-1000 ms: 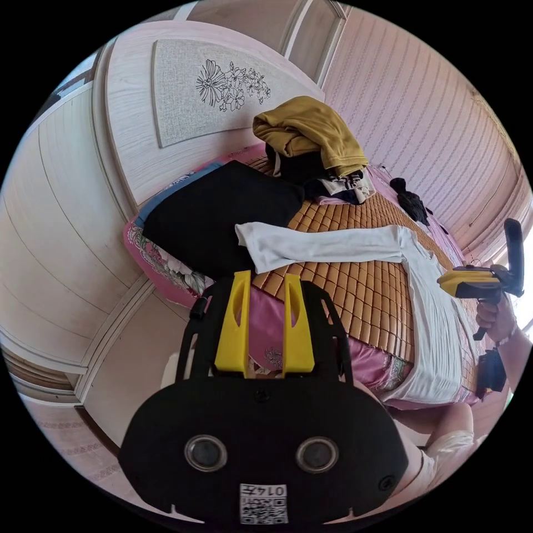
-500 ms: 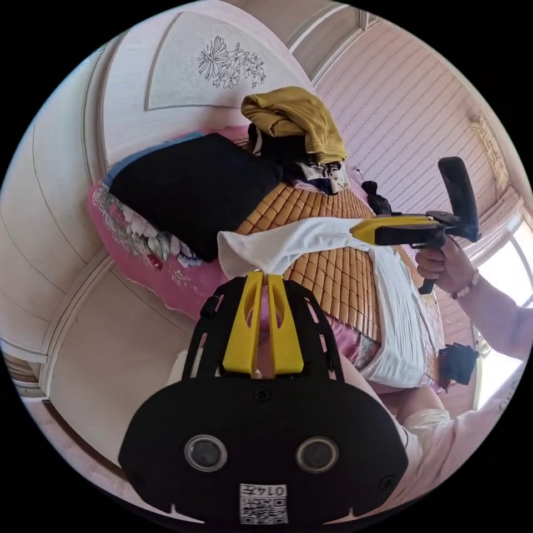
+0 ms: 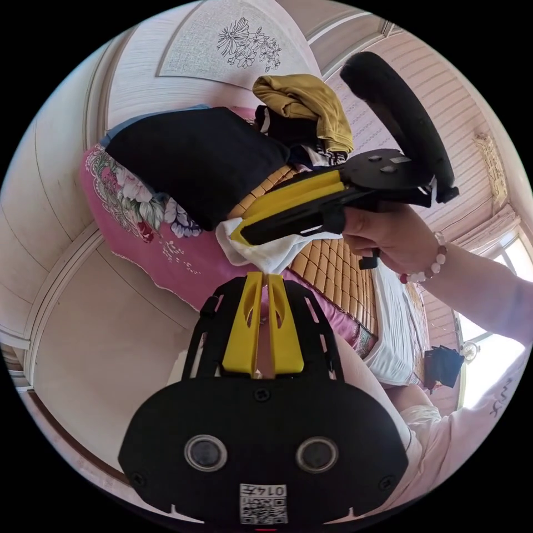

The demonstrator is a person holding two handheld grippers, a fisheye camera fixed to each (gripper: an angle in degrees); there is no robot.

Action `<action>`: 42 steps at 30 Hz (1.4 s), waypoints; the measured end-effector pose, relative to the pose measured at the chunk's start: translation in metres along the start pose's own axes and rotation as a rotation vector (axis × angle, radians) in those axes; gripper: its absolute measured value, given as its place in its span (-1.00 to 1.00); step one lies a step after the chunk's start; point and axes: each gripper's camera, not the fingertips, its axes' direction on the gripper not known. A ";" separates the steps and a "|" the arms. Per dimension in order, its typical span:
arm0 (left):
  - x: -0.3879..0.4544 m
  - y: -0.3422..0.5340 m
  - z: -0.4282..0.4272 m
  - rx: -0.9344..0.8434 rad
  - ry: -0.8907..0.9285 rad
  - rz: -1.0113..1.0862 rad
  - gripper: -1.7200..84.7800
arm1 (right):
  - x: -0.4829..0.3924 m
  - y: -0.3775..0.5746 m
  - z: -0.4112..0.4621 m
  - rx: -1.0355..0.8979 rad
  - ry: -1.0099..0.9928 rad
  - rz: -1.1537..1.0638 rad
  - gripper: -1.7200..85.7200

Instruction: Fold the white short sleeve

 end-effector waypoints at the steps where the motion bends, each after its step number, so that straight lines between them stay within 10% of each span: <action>1: -0.002 -0.001 -0.001 -0.006 0.006 0.003 -0.98 | 0.001 0.001 0.001 0.024 0.043 0.008 -0.92; 12: -0.025 0.003 -0.018 0.045 -0.069 -0.030 -0.97 | 0.074 0.050 -0.038 0.334 -0.242 0.157 -0.95; 21: -0.028 -0.003 -0.015 0.076 -0.038 -0.067 -0.75 | 0.092 0.058 -0.016 0.243 -0.233 0.188 -0.83; 29: -0.004 -0.015 -0.005 0.104 -0.024 -0.042 -0.97 | 0.098 0.044 -0.005 0.184 -0.097 0.256 -0.85; 42: 0.214 -0.041 -0.050 0.414 0.306 0.582 -0.98 | 0.230 0.401 -0.289 0.960 -0.254 0.517 -0.96</action>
